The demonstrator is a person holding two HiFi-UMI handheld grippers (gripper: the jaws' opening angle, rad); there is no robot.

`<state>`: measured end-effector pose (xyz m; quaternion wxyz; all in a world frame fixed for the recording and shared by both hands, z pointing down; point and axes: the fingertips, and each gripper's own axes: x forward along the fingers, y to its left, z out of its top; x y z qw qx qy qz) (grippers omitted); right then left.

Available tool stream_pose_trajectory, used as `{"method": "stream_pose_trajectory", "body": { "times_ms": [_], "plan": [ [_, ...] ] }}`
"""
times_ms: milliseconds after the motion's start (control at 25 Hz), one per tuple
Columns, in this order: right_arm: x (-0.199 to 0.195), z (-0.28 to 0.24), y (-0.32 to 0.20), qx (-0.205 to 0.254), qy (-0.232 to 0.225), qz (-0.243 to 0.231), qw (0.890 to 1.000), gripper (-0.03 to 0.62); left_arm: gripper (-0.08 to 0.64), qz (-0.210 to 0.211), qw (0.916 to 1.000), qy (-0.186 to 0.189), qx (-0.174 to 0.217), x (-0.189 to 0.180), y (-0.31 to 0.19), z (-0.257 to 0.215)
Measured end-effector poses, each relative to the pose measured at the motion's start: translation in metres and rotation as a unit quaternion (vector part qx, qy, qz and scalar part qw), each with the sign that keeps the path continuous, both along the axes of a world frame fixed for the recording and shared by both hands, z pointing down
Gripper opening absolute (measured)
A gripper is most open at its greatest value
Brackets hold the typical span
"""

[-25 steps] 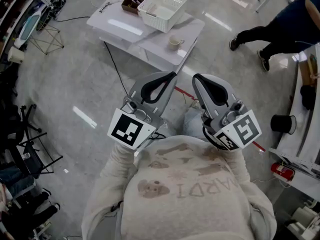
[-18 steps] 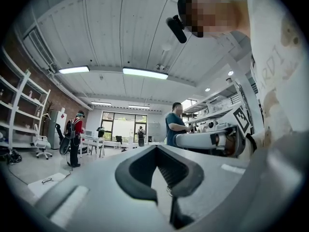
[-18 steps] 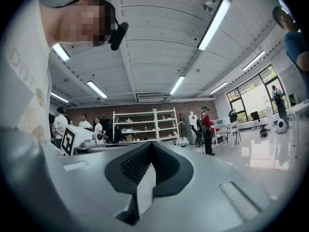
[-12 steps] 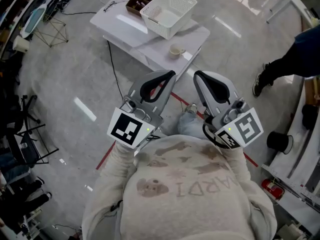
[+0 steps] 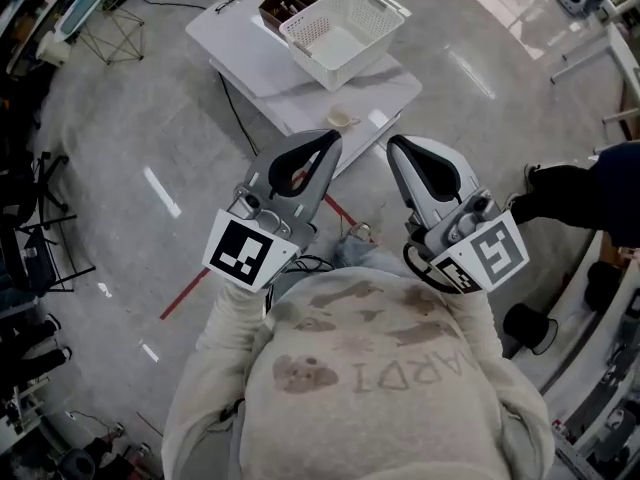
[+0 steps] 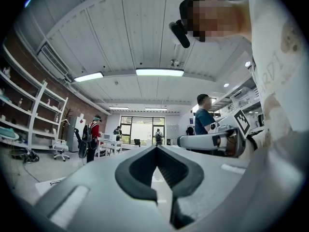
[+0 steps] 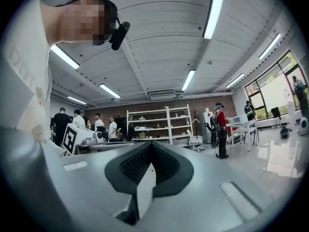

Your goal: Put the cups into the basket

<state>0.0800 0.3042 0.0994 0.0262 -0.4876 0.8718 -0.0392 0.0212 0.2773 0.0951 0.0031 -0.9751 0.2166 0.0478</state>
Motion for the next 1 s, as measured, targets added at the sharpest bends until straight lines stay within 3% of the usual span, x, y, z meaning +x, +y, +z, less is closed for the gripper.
{"method": "stream_pose_trajectory", "body": {
  "times_ms": [200,480,720,1000],
  "plan": [
    [0.026,0.011,-0.016,-0.007,-0.001,-0.032,0.999,0.028,0.000,-0.040,0.9992,-0.001,0.003,0.019,-0.016,0.003],
    [0.035,0.031,-0.033,-0.030,-0.025,-0.050,0.998,0.028,0.000,-0.062,0.9978,-0.022,-0.008,0.024,-0.031,0.015],
    [0.035,0.034,-0.052,-0.034,-0.026,-0.041,0.998,0.028,0.000,-0.059,0.9976,-0.031,-0.016,0.021,-0.046,0.020],
    [0.040,0.038,-0.108,-0.041,-0.020,-0.037,0.998,0.028,0.000,-0.049,0.9982,-0.033,-0.014,0.029,-0.101,0.024]
  ]
}}
